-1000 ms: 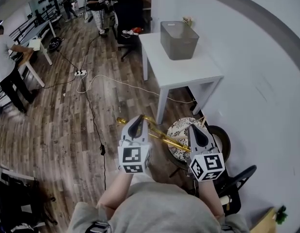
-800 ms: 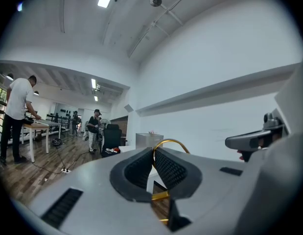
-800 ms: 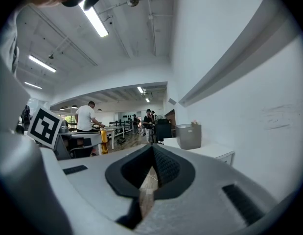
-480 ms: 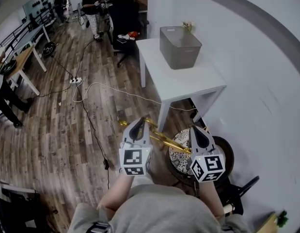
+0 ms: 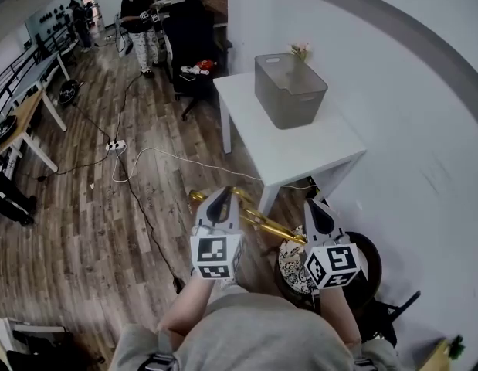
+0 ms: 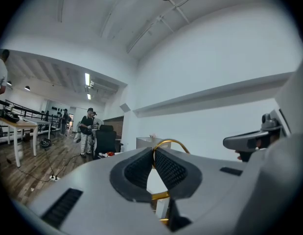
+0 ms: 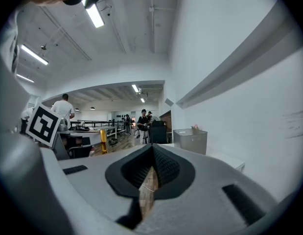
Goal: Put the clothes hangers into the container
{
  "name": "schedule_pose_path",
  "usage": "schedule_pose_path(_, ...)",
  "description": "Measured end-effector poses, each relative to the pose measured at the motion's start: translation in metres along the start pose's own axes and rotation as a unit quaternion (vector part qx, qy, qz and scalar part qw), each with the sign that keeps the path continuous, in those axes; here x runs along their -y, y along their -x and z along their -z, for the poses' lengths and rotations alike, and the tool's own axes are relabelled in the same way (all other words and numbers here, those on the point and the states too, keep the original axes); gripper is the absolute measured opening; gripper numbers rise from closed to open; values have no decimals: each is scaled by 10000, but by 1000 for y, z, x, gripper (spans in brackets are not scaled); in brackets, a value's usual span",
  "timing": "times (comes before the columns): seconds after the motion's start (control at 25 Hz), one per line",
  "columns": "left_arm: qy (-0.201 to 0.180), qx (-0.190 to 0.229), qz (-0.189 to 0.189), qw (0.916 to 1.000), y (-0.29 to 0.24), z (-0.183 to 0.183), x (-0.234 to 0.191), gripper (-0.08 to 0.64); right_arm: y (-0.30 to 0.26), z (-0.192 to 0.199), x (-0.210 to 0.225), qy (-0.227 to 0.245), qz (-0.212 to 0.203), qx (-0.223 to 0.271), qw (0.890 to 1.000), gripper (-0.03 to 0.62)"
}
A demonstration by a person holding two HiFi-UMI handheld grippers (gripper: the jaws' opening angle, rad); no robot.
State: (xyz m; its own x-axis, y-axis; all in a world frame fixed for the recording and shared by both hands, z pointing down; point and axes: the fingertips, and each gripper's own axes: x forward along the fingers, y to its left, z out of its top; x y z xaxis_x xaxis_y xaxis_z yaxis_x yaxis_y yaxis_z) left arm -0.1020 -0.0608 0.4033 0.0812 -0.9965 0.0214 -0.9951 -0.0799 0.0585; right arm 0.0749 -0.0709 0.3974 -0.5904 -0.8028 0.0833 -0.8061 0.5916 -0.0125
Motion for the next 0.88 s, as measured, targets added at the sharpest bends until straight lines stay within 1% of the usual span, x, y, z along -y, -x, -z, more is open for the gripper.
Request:
schedule_pose_path(0.16, -12, 18, 104, 9999, -31, -9, -22, 20, -36, -5, -2, 1, 48, -2, 10000, 0)
schedule_pose_path(0.44, 18, 32, 281, 9996, -78, -12, -62, 20, -91, -11, -6, -11, 210, 48, 9998, 1)
schedule_pose_path(0.72, -12, 74, 521, 9986, -124, -17, -89, 20, -137, -15, -3, 6, 440, 110, 9990, 0)
schedule_pose_path(0.88, -15, 97, 643, 9979, -151, -21, -97, 20, -158, -15, 4, 4, 552, 105, 9984, 2)
